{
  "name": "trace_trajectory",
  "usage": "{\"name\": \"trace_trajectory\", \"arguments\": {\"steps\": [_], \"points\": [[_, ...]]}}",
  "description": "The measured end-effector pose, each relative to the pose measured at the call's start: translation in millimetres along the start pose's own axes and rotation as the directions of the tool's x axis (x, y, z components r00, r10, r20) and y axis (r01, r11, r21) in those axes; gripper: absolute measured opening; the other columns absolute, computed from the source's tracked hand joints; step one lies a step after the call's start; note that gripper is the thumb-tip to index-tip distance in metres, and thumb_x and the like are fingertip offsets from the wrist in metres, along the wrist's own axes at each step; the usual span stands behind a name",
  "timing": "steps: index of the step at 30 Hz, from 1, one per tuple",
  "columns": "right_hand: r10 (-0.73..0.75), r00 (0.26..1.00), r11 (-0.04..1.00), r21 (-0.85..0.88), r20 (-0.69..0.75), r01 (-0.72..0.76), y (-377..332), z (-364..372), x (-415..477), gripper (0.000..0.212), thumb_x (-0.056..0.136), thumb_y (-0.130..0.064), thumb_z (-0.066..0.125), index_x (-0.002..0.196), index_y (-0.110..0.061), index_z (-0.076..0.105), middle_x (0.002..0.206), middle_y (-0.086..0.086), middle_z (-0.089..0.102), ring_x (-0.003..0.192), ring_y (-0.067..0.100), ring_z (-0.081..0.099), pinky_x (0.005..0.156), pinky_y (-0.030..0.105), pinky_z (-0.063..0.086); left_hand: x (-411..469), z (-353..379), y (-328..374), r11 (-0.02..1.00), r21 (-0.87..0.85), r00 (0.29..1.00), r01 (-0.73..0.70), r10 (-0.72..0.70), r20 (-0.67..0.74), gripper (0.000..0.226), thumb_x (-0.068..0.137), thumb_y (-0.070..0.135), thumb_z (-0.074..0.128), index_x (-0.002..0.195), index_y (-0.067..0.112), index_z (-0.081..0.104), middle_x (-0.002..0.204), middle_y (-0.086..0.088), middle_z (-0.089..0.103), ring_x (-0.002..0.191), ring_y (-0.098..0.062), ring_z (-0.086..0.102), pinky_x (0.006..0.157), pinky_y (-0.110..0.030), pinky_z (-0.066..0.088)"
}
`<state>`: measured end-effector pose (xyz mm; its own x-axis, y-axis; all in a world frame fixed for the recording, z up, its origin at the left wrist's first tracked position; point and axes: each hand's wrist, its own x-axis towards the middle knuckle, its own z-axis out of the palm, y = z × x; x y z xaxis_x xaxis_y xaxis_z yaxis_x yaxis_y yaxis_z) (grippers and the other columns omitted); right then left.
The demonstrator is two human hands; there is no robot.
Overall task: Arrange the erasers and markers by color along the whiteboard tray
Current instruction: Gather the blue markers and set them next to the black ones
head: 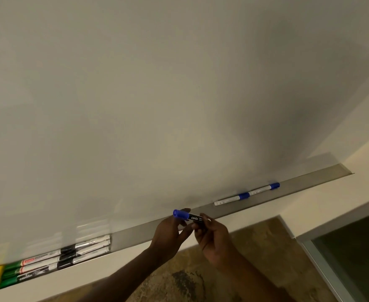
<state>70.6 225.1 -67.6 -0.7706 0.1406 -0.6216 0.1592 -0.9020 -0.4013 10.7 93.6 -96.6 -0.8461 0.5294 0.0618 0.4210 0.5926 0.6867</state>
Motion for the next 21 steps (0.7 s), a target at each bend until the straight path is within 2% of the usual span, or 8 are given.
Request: {"name": "trace_trajectory", "arguments": {"steps": [3,5,7,10,13,17,19,21], "points": [[0.04,0.997,0.999,0.028,0.066,-0.042,1.7,0.2,0.0,0.02,0.096,-0.005,0.044,0.102,0.007,0.059,0.075,0.022,0.07,0.057,0.022,0.068,0.051,0.025,0.058,2.7,-1.5,10.8,0.997,-0.078,0.998,0.005,-0.01,-0.066,0.035,0.09,0.036,0.059,0.121,0.022,0.058,0.093,0.016,0.06,0.069,0.01,0.049,0.063,-0.002,0.035],[0.045,0.991,0.998,-0.04,0.127,-0.04,2.5,-1.9,1.6,0.029,0.097,-0.009,0.042,0.104,0.006,0.066,0.079,0.019,0.071,0.061,0.019,0.067,0.054,0.024,0.057,2.1,-1.6,15.9,0.996,-0.092,0.997,0.0,-0.007,-0.074,0.024,0.091,0.031,0.06,0.111,0.019,0.063,0.088,0.014,0.061,0.07,0.005,0.052,0.065,-0.001,0.037],[0.042,0.991,0.988,-0.155,0.124,-0.023,0.6,-5.2,6.3,0.034,0.097,-0.018,0.044,0.107,0.005,0.067,0.081,0.018,0.071,0.064,0.02,0.066,0.056,0.026,0.055,1.4,-1.1,19.2,0.995,-0.099,0.997,0.015,-0.023,-0.08,0.019,0.091,0.029,0.06,0.105,0.018,0.064,0.086,0.014,0.062,0.07,0.003,0.053,0.066,-0.001,0.037],[-0.011,0.991,0.957,-0.289,-0.135,-0.029,-6.9,-9.7,28.2,0.033,0.097,-0.025,0.051,0.103,0.006,0.062,0.077,0.019,0.068,0.062,0.025,0.065,0.055,0.03,0.053,2.7,-1.5,21.0,0.997,-0.069,0.99,0.038,-0.047,-0.136,0.015,0.09,0.029,0.061,0.102,0.02,0.064,0.081,0.017,0.059,0.065,0.009,0.051,0.06,-0.003,0.037],[-0.118,0.892,0.928,-0.369,-0.436,-0.058,-23.2,-14.7,57.2,0.019,0.093,-0.011,0.06,0.103,0.005,0.059,0.078,0.021,0.067,0.059,0.024,0.063,0.051,0.028,0.053,3.8,-3.5,20.5,1.0,0.004,0.986,0.026,-0.025,-0.166,0.013,0.091,0.029,0.061,0.098,0.019,0.065,0.079,0.013,0.065,0.052,0.006,0.046,0.056,-0.006,0.031],[-0.164,0.833,0.921,-0.384,-0.529,-0.062,-45.9,-15.1,84.5,0.013,0.091,-0.01,0.064,0.089,0.003,0.06,0.064,0.015,0.065,0.049,0.016,0.059,0.039,0.019,0.048,3.4,-6.1,14.7,0.998,0.064,0.981,0.02,-0.007,-0.195,0.015,0.088,0.027,0.066,0.094,0.014,0.067,0.072,0.002,0.068,0.049,-0.002,0.043,0.054,-0.012,0.033],[-0.19,0.81,0.914,-0.4,-0.554,-0.06,-51.1,-16.0,93.1,0.017,0.091,-0.012,0.063,0.08,0.0,0.059,0.064,0.012,0.065,0.047,0.014,0.057,0.043,0.022,0.047,2.9,-8.2,12.9,0.996,0.087,0.973,0.009,0.012,-0.229,0.014,0.086,0.026,0.069,0.089,0.012,0.068,0.066,0.001,0.067,0.05,-0.003,0.045,0.052,-0.015,0.036],[-0.225,0.804,0.914,-0.405,-0.55,-0.021,-54.4,-16.6,101.0,0.014,0.089,-0.012,0.065,0.091,0.001,0.06,0.077,0.014,0.067,0.06,0.02,0.063,0.054,0.027,0.052,2.6,-10.4,11.5,0.995,0.103,0.968,0.008,0.018,-0.249,0.015,0.085,0.026,0.069,0.087,0.012,0.068,0.064,0.0,0.067,0.049,-0.008,0.05,0.051,-0.021,0.041]]}}
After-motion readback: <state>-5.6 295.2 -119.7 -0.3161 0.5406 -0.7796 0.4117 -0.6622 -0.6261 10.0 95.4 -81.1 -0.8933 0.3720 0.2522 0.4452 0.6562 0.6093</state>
